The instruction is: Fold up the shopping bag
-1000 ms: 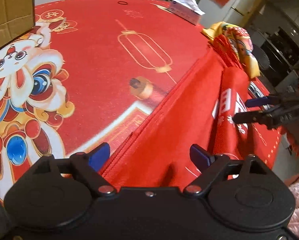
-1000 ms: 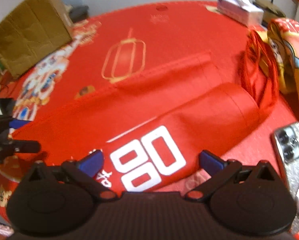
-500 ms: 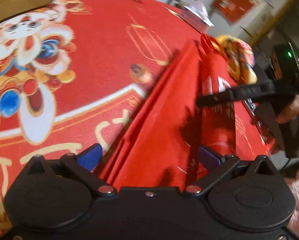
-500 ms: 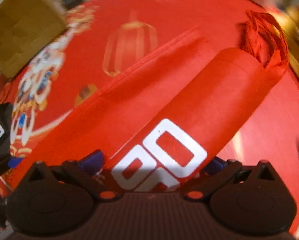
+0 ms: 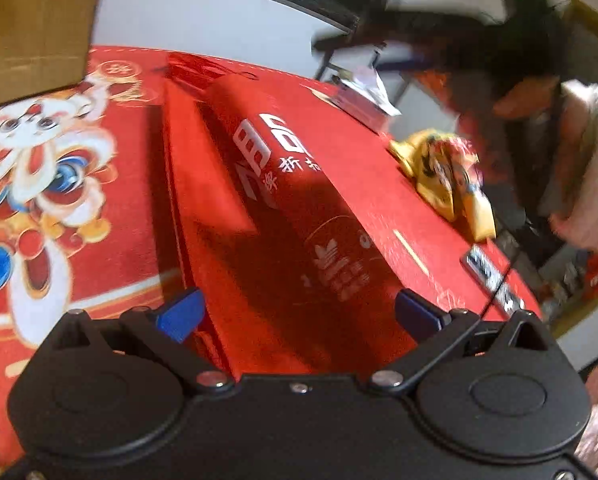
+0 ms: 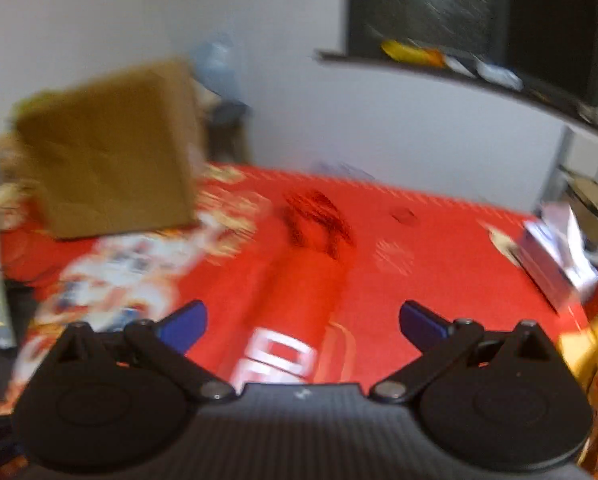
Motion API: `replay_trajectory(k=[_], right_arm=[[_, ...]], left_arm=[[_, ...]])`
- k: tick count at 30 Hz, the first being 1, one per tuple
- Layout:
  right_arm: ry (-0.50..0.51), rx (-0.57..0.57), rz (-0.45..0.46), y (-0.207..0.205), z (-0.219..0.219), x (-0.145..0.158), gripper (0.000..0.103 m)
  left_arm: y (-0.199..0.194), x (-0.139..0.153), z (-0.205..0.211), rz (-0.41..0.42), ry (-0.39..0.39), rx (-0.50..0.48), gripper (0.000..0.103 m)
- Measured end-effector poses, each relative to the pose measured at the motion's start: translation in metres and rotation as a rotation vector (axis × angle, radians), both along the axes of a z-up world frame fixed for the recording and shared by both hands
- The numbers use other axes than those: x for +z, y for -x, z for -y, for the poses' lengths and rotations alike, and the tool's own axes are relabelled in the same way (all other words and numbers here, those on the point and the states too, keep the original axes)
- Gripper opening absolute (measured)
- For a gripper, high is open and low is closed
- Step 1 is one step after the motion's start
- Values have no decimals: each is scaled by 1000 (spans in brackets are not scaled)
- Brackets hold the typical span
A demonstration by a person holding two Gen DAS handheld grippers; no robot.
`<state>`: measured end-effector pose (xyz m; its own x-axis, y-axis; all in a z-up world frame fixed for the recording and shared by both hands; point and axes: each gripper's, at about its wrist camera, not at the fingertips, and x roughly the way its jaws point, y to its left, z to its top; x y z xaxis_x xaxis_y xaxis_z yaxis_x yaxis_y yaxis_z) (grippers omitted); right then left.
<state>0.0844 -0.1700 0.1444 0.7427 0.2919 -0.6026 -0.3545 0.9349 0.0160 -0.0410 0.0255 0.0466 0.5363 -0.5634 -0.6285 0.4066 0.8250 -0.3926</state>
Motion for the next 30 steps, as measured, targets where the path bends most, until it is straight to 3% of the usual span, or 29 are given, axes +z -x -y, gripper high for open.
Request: replay_trajectory(k=[3,7,9,10,11,14,20,24,25,26,28,30], right_arm=[[-108,114,6,27,2,18,102],[-282,234,-203,37,-8,1,99],[-241,283,-237,43,-24,-15,83],[-211,291,-249,47,-32,-22,67],[-194,293,-277,48,-40,-31,61],[-158,265,-374,46,-58,-53,61],[-37,134,-447,33,-76,-90,61],[49,145,-477,41,-79,-101,59],[72,157,-466,44,-79,-99,46],[83,165,-460,46,-78,-97,26],[73,169,-461,50,-75,-90,7],[56,143,-457,51,-67,-83,5]], left_arm=[[-2,-3,-2,-9,10,37,103],[-1,-8,-9,-41,74,7,103],[2,-10,-9,-38,83,-16,103],[3,-10,-8,-35,85,-25,103],[4,-10,-7,-31,87,-33,103],[8,-12,-4,-20,93,-60,103],[15,-14,2,-2,114,-117,103],[16,-13,8,11,116,-148,103],[16,-13,10,12,116,-154,103],[15,-13,10,12,117,-155,103],[15,-12,7,15,120,-145,103],[14,-13,1,18,125,-126,103]])
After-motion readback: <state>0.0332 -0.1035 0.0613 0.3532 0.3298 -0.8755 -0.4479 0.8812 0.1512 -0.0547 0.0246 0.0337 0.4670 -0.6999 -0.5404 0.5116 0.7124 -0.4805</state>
